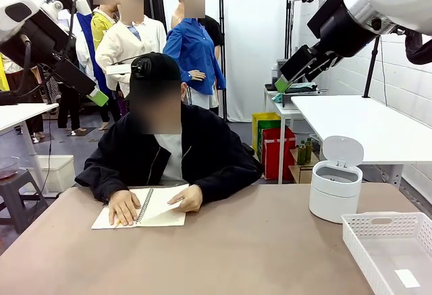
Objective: Sort the paper based on its condition.
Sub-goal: If a person hands you a paper, place it in the Organizing basket , and if it's crumpled, put it in the Trash can.
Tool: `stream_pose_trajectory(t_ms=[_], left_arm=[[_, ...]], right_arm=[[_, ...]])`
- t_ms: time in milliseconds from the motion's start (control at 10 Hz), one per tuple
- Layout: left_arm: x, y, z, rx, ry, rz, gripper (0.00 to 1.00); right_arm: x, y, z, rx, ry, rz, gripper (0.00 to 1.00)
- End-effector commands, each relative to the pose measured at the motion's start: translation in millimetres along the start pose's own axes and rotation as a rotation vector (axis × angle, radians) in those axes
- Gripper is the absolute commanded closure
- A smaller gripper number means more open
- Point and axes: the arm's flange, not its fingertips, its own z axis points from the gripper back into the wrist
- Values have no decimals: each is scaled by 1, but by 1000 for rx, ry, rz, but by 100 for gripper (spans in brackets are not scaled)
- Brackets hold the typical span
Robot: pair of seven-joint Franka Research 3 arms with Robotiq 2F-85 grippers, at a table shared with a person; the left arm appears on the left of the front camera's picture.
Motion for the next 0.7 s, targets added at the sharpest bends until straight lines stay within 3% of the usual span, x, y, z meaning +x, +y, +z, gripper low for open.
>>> stream_pose_trajectory(t_ms=[0,600], left_arm=[[-1,1,0,-2,4,2,0],[-1,1,0,-2,4,2,0]], right_arm=[[0,1,1,-1,-3,1,0],[0,1,1,-1,-3,1,0]])
